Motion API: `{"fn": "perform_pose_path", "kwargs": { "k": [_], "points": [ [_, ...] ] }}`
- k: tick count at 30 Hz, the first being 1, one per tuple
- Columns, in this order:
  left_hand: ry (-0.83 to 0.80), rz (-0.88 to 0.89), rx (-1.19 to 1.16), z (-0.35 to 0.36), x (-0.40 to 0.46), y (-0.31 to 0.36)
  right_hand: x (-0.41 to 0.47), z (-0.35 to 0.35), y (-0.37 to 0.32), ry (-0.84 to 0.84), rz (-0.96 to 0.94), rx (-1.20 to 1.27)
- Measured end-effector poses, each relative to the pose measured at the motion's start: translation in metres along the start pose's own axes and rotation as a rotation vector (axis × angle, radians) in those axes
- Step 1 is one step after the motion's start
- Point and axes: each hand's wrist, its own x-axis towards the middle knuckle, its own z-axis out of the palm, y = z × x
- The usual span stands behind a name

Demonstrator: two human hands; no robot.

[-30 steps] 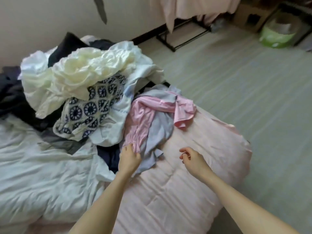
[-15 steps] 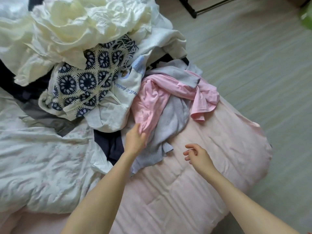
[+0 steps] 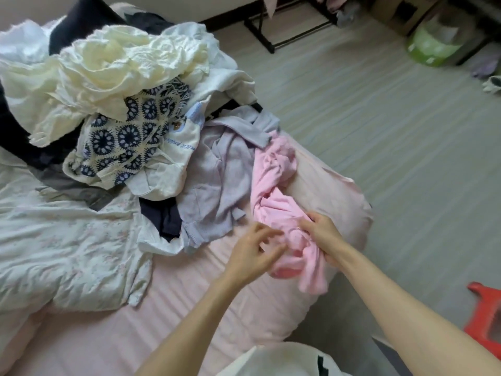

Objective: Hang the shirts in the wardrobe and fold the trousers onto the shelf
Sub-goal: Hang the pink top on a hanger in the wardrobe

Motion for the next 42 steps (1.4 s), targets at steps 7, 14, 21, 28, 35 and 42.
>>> {"fn": "perform_pose_path", "kwargs": {
  "k": [7,14,21,28,35,42],
  "points": [
    [-0.376,0.395,0.481,0.087,-0.008,0.078,-0.126,-0.127,0.039,0.008,-0.125,0.032],
    [-0.603,0.373,0.242,0.238,-0.056,0.170,-0.284,-0.240,0.139,0.215,-0.074,-0.037],
    [-1.034,0.370,0.153,0.374,-0.139,0.221,-0.440,-0.301,0.280,0.823,-0.053,0.163],
    [-1.407,0.268,0.094,0.481,-0.251,0.261,-0.573,-0.321,0.349,1.211,-0.063,0.196],
    [-1.874,0.199,0.160,0.555,-0.325,0.326,-0.632,-0.334,0.369,1.227,-0.045,0.109],
    [-1.679,0.504,0.209,0.624,-0.372,0.344,-0.679,-0.355,0.392,1.474,0.142,-0.044]
  ]
}}
